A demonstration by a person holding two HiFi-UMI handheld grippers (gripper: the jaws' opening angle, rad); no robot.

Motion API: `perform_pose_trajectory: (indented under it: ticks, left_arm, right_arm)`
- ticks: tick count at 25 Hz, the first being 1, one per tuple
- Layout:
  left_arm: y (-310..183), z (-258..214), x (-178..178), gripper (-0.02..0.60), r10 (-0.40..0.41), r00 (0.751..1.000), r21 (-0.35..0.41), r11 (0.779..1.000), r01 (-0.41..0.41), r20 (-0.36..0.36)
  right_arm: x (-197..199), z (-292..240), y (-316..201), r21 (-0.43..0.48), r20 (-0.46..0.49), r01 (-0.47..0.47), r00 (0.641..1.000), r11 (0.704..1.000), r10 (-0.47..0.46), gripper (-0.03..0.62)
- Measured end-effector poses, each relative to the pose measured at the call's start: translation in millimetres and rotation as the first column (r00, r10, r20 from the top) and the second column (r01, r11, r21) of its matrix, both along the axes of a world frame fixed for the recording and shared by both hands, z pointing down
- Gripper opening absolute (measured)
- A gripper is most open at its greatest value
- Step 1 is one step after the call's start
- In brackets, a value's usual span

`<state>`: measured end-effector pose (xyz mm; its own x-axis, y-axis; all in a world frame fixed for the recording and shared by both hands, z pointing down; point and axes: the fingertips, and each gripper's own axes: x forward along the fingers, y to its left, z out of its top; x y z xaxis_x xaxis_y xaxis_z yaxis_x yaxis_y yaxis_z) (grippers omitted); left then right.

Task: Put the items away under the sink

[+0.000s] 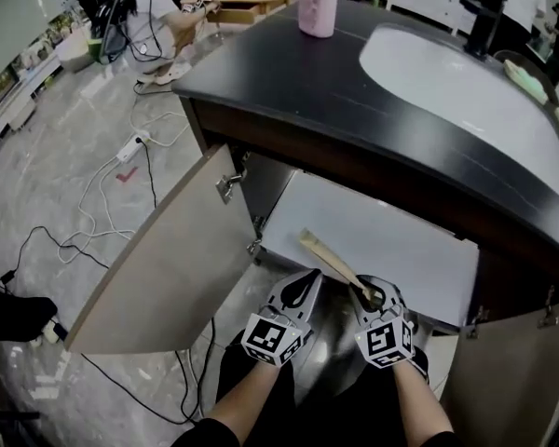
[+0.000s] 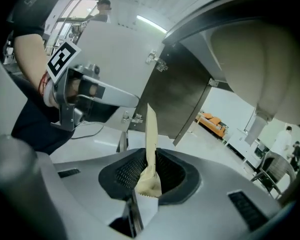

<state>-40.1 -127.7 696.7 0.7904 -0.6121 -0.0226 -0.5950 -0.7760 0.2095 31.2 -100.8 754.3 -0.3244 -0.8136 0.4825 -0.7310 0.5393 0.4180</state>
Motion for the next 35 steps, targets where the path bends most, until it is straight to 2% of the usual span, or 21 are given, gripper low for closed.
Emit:
perform_pose_trajectory:
  ticks: [3, 9, 16, 22, 31, 35]
  left_arm:
    - [3, 17, -3, 0.009, 0.005, 1.000, 0.008, 1.000, -0.005, -0.011]
    - [7, 19, -6, 0.011, 0.028, 0.997, 0.023, 0.999, -0.026, -0.073]
    - [6, 40, 1, 0.010, 0.038, 0.999, 0.018, 0.999, -0.037, -0.039]
    - [9, 52, 13, 0.009, 0.059, 0.998, 0.001, 0.998, -0.059, -0.021]
    - [9, 59, 11, 0.009, 0.066, 0.998, -0.018, 0.998, -0.066, -0.020]
    - [7, 59, 8, 0.010, 0.063, 0.998, -0.016, 0.998, -0.064, -0.023]
  right_arm:
    - [4, 30, -4, -0.015, -0.024, -0.018, 1.000, 1.000, 0.018, 0.077]
    - [12, 74, -16, -0.072, -0.066, -0.058, 0.996, 0.996, 0.053, 0.077]
    - [30, 106, -27, -0.123, -0.070, -0.135, 0.989, 0.983, 0.127, 0.077]
    - [32, 116, -37, -0.129, -0.079, -0.140, 0.988, 0.982, 0.131, 0.077]
    - [35, 136, -50, -0.160, -0.087, -0.194, 0.979, 0.968, 0.182, 0.077]
    - [36, 136, -55, -0.156, -0.061, -0.220, 0.975, 0.963, 0.213, 0.077]
